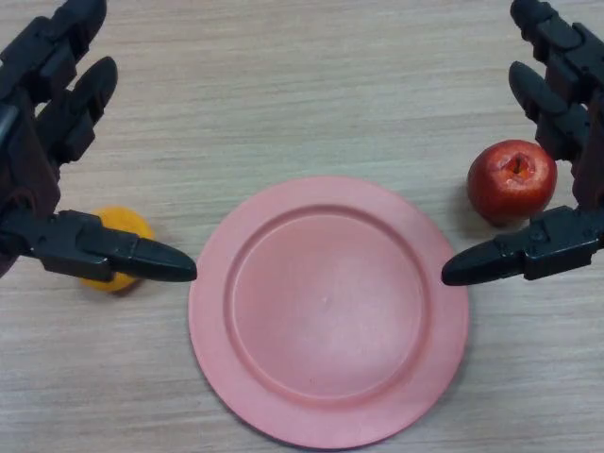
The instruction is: Pick up the red apple and place it on the plate
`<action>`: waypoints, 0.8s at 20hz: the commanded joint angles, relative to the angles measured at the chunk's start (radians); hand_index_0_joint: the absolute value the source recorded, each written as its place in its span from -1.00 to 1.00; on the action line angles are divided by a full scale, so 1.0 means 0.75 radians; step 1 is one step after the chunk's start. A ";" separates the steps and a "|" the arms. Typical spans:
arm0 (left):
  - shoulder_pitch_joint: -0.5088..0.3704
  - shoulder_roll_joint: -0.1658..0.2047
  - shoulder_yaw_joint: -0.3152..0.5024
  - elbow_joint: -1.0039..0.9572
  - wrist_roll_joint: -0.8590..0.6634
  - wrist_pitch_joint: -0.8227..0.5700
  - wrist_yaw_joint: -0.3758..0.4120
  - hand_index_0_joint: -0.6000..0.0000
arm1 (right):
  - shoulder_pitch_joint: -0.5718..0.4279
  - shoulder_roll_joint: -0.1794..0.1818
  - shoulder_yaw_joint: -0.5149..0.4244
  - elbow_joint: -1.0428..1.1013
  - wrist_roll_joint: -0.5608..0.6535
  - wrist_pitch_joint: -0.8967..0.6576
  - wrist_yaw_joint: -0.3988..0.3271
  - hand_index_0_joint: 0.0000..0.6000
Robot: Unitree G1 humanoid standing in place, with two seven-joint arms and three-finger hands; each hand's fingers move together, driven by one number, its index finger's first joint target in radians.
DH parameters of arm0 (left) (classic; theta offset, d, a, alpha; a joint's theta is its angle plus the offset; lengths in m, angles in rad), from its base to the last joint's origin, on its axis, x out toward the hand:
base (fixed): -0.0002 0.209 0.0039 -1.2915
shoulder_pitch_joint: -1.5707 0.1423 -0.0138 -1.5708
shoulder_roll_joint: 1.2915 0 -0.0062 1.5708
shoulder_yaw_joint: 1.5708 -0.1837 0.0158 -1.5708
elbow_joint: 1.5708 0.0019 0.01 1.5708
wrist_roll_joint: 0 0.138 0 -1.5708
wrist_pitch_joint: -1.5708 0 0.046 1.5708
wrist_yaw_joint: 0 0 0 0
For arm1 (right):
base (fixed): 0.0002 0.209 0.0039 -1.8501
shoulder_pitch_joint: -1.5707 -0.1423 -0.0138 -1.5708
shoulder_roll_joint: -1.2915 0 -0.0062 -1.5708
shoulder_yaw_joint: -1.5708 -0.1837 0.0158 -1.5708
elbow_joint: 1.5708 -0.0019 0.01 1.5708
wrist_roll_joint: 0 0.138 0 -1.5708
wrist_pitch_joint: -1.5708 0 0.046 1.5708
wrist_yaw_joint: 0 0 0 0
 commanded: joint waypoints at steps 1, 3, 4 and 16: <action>-0.024 0.043 0.061 -0.028 0.100 -0.252 -0.057 1.00 | -0.037 -0.054 -0.083 -0.076 -0.029 -0.187 0.052 -1.00; -0.025 0.035 0.051 -0.027 0.127 -0.252 -0.071 1.00 | -0.035 -0.057 -0.105 -0.069 -0.023 -0.171 0.074 -1.00; -0.034 0.026 0.049 -0.024 0.122 -0.247 -0.070 1.00 | -0.037 -0.060 -0.111 -0.065 -0.020 -0.161 0.078 -1.00; 0.015 -0.077 -0.115 0.046 0.417 -0.538 -0.118 1.00 | -0.221 -0.193 -0.158 0.741 -0.260 -0.983 0.140 -1.00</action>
